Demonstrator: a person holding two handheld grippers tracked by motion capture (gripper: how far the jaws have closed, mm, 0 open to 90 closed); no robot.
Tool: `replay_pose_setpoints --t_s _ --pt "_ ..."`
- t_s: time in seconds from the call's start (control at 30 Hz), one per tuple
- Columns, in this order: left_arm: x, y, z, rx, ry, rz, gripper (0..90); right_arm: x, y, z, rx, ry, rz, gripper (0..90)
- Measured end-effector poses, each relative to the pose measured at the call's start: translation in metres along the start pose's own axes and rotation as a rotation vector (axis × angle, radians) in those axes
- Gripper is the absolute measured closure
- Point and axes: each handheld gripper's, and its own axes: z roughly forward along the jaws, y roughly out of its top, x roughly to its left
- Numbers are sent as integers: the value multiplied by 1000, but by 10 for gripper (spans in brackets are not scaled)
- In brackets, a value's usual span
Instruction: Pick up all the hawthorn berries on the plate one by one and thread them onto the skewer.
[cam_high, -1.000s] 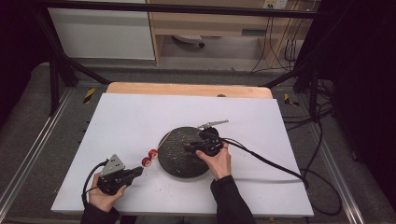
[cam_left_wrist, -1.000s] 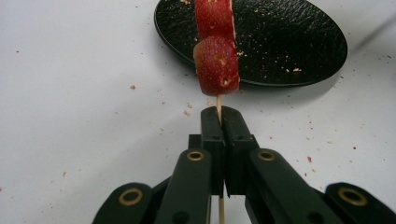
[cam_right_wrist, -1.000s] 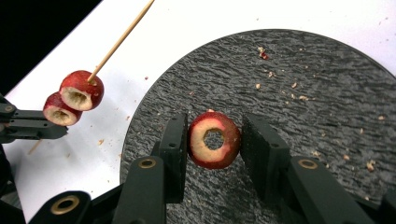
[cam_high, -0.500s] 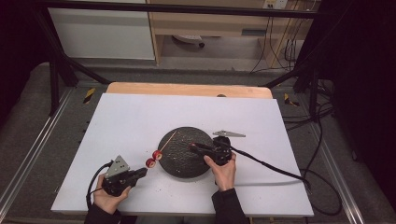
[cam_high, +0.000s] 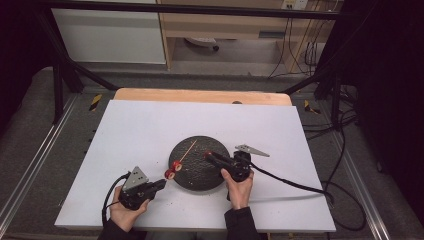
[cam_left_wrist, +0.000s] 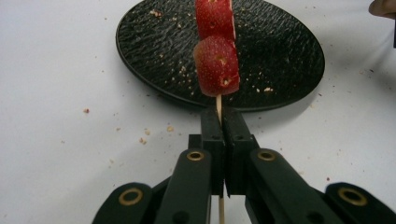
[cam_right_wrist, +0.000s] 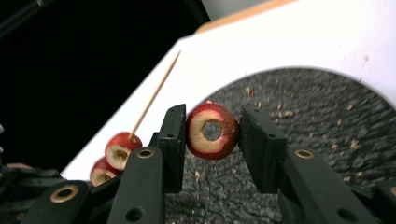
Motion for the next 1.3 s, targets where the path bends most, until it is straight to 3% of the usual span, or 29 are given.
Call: replay_pose_setpoints --t_s 0.53,1.3 --pt "-16 15 8 -47 5 -1 882 -1 26 -16 -171 19 54 630" --pt "-40 19 23 -70 -14 -2 882 -8 40 -10 -349 47 142 631"
